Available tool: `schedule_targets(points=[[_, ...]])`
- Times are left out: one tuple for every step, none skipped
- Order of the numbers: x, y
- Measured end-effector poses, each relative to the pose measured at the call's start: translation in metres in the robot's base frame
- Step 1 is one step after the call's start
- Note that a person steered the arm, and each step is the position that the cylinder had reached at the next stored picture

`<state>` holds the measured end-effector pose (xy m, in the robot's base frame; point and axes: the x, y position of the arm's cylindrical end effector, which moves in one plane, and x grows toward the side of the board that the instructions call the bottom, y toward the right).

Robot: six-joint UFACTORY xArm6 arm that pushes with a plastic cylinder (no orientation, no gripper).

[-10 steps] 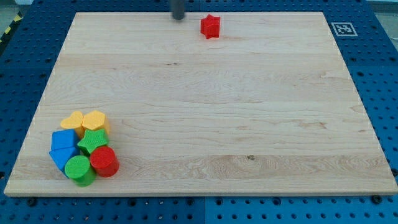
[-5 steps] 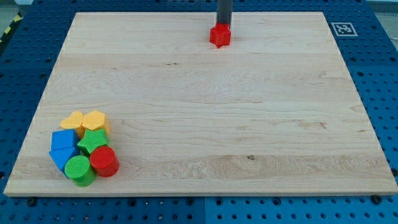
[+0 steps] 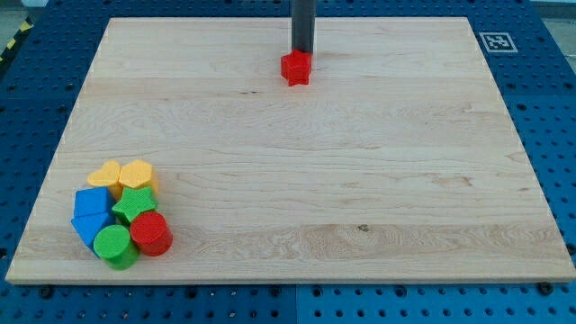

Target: Slide the red star to the center

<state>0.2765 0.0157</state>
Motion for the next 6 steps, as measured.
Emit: schedule_targets(points=[[-0.002, -0.001], [0.002, -0.001], [0.023, -0.001], [0.043, -0.002], [0.057, -0.002], [0.07, -0.007]])
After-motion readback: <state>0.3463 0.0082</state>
